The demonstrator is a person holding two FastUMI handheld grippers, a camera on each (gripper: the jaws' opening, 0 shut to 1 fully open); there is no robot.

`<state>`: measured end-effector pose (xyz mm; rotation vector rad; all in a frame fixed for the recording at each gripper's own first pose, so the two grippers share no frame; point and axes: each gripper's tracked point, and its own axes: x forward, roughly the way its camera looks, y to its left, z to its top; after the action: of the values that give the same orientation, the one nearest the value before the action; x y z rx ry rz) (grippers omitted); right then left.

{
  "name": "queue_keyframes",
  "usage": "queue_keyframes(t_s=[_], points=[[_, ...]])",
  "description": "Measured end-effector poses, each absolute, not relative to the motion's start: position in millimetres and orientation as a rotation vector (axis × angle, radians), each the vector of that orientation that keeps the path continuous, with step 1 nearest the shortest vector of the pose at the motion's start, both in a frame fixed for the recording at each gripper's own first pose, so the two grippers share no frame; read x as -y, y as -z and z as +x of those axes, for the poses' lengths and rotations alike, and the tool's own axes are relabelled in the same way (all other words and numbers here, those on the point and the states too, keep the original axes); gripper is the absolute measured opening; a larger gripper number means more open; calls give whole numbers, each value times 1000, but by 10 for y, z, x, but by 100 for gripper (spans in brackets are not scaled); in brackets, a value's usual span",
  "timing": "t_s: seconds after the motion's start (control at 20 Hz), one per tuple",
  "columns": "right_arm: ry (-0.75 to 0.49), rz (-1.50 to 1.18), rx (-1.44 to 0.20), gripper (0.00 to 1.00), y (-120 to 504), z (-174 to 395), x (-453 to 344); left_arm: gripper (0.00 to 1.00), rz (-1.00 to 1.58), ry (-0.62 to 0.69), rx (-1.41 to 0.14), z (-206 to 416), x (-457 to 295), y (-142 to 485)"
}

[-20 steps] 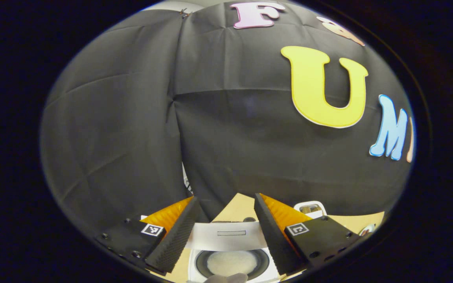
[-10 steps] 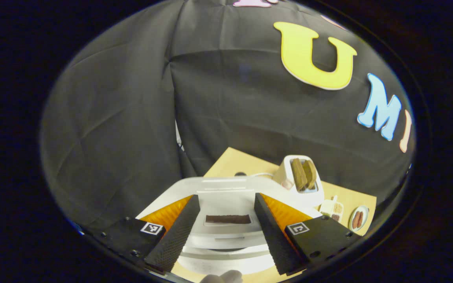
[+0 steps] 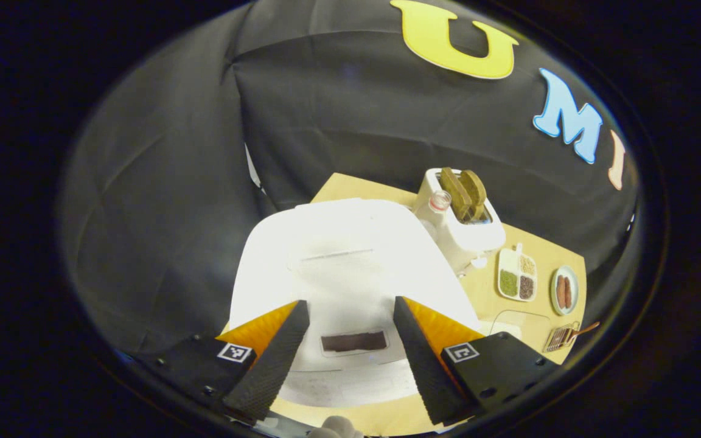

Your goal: Close the left gripper, press the button to open the rice cooker; take a wooden spoon from the chopstick holder with the right hand, scoop a spoonful of rice and pour it into the rice cooker, then put the wooden spoon back into the chopstick holder.

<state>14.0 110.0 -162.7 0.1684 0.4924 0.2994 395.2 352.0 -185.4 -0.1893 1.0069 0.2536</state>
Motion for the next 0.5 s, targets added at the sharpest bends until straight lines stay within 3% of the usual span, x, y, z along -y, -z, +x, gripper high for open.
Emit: queue_keyframes(t_s=[0.25, 0.5], points=[[-317, 191, -502, 98, 1616, 192, -1121, 96, -159, -183, -1149, 3698, -3357, 2229], [-328, 222, -510, 98, 1614, 272, -1114, 98, -96, -129, -1108, 3760, -3279, 2247]])
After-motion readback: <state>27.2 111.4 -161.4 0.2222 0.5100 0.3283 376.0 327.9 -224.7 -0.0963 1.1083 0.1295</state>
